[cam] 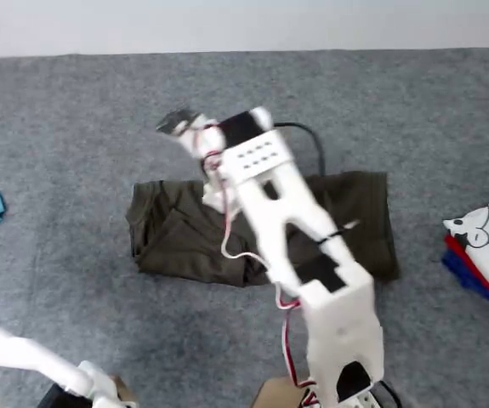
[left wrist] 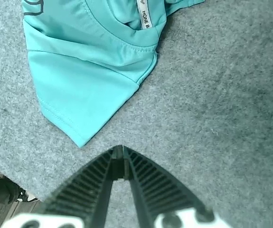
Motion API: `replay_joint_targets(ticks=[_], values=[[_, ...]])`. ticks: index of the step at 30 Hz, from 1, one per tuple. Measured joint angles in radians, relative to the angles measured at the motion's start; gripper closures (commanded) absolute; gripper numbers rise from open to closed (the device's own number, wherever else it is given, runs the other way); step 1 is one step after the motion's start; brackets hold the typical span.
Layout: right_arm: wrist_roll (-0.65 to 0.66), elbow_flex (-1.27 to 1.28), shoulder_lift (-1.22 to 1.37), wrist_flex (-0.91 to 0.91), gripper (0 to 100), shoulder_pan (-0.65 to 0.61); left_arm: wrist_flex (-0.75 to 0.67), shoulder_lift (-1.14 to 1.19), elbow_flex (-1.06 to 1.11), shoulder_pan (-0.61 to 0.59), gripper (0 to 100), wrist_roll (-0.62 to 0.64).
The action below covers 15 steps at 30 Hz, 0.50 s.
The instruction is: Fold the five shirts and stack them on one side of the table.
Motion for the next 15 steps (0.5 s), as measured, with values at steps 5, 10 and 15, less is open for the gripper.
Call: replay_joint_targets(ticks=[5,10,15], values=[[-0.011,0.106,-0.118,0.0,98.7,0.157,0.02,0.0,-0.002,0.0,99,0.0],[-0.066,0.141,-0.137,0.0,98.7,0.373,0.084,0.0,-0.058,0.003,99,0.0],[-0.074,0.222,-0.137,0.0,98.8,0.506,0.149,0.0,-0.107,0.003,99,0.0]])
